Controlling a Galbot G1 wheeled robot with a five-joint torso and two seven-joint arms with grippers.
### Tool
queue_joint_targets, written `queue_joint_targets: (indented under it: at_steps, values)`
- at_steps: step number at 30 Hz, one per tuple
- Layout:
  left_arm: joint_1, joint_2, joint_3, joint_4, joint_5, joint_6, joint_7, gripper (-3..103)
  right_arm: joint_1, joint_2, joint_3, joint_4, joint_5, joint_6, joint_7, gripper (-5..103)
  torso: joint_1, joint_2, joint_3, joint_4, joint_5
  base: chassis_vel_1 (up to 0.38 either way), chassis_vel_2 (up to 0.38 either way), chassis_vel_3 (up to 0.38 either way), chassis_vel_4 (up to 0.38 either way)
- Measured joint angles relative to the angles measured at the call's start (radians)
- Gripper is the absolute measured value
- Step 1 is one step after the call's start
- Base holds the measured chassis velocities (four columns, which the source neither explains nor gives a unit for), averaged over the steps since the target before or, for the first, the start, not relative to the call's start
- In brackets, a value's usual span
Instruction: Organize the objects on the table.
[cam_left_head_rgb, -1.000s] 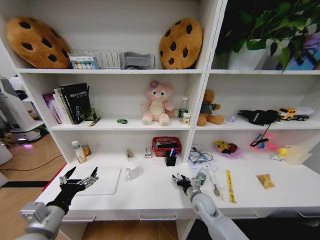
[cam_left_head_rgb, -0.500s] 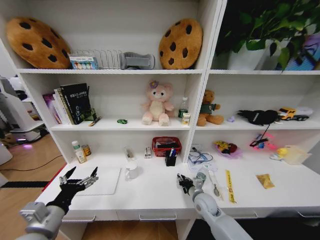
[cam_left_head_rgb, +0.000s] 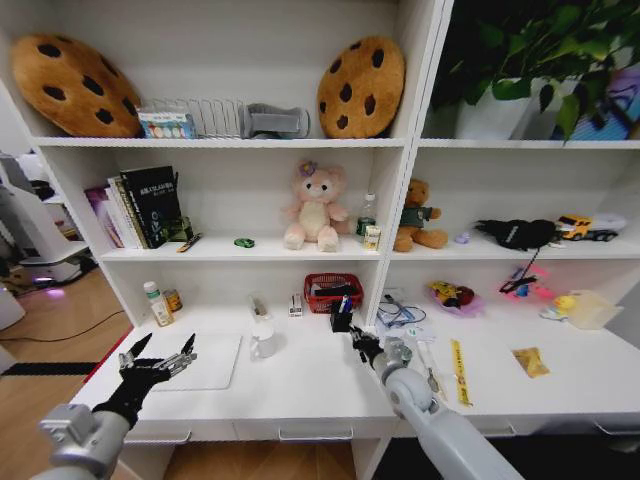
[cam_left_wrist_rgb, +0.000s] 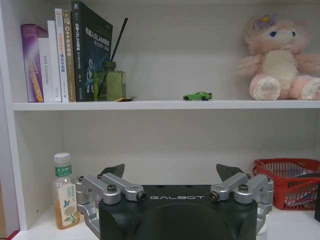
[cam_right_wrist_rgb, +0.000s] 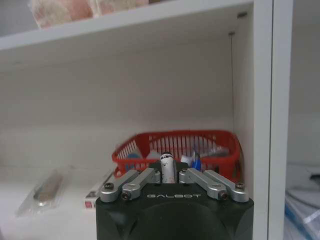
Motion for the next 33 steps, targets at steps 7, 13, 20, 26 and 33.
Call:
queue_joint_targets:
  at_steps: [7,13,20,26,33]
  values:
    - [0.000,0.000,0.000,0.000,0.000,0.000,0.000,100,0.164,0.077,-0.043,-0.162,-0.047,0.124,-0.038,12,0.000,0.000,0.000,0.0003,0.0001,0.000,0.000,0.000,0.000]
    - [0.000,0.000,0.000,0.000,0.000,0.000,0.000,100,0.251,0.138,-0.077,-0.269,-0.065,0.184,-0.044,12,0.000,0.000,0.000,-0.0001,0.0000,0.000,0.000,0.000,0.000]
    - [0.000,0.000,0.000,0.000,0.000,0.000,0.000,100,0.287,0.163,-0.087,-0.333,-0.105,0.220,-0.054,12,0.000,0.000,0.000,-0.0002,0.0000,0.000,0.000,0.000,0.000]
    - [0.000,0.000,0.000,0.000,0.000,0.000,0.000,100,0.300,0.178,-0.087,-0.368,-0.127,0.225,-0.044,12,0.000,0.000,0.000,0.0000,0.0000,0.000,0.000,0.000,0.000]
    - [0.000,0.000,0.000,0.000,0.000,0.000,0.000,100,0.305,0.186,-0.072,-0.398,-0.168,0.227,-0.028,12,0.000,0.000,0.000,0.0000,0.0001,0.000,0.000,0.000,0.000]
